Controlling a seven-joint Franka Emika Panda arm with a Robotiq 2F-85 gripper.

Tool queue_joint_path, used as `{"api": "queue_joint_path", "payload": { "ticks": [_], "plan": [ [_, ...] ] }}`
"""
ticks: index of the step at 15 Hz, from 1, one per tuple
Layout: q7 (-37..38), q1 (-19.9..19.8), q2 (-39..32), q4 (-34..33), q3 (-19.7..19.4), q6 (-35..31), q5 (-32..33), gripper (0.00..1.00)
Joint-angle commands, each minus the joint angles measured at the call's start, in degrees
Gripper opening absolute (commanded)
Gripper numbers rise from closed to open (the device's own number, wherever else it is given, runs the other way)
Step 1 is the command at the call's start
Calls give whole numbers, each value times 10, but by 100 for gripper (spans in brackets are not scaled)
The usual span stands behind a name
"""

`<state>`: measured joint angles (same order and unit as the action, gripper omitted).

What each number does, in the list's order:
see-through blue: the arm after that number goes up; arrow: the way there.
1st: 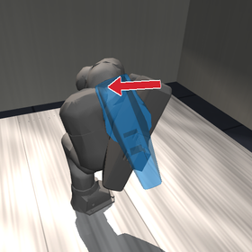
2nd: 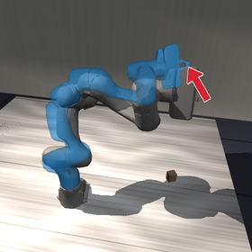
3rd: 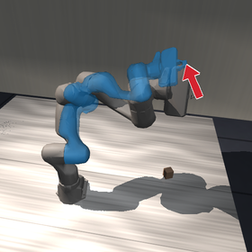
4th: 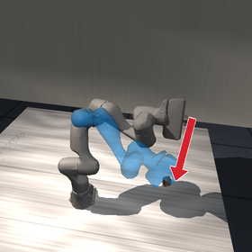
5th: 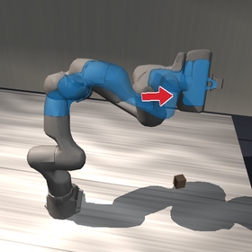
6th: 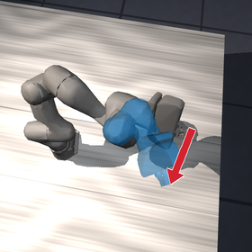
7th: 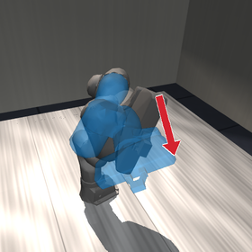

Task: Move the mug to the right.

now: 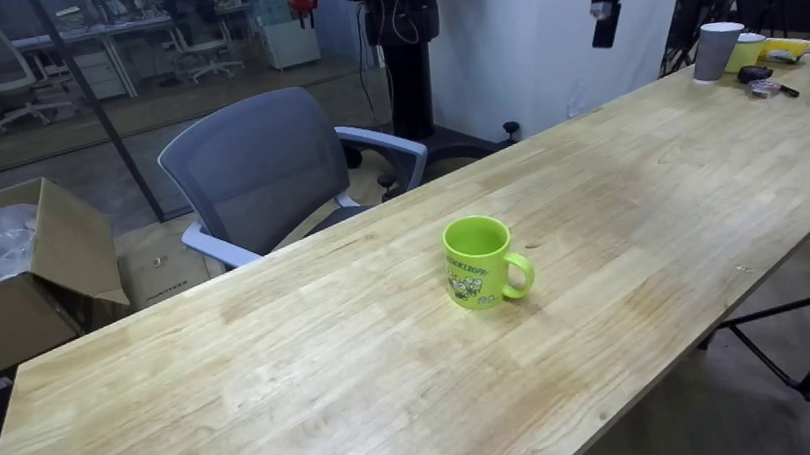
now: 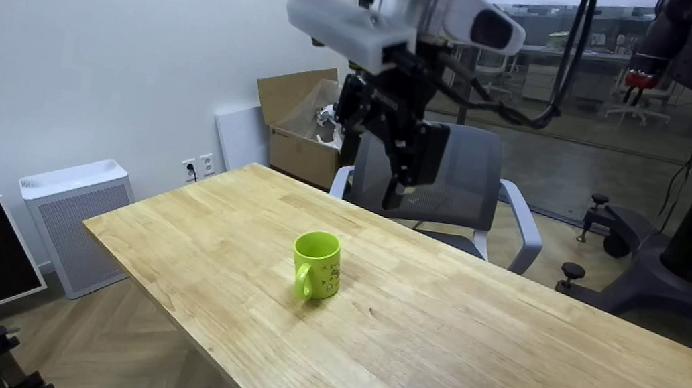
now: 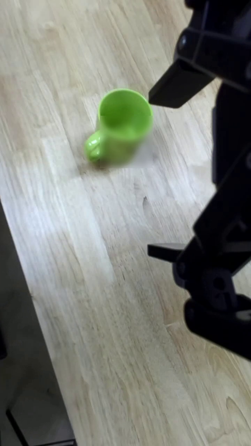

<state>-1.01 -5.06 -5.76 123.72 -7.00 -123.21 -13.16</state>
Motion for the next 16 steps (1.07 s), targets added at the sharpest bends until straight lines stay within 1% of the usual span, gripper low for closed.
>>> {"api": "queue_joint_path", "payload": {
  "ticks": [1,3,6,12,16],
  "plan": [
    [46,-1,-82,-56,6,-50,14,100],
    [67,8,-116,-70,10,-77,23,100],
    [103,26,-156,-93,16,-92,49,100],
    [165,65,-212,-134,25,-80,81,100],
    [181,77,-237,-156,25,-74,85,100]
  ]
}}
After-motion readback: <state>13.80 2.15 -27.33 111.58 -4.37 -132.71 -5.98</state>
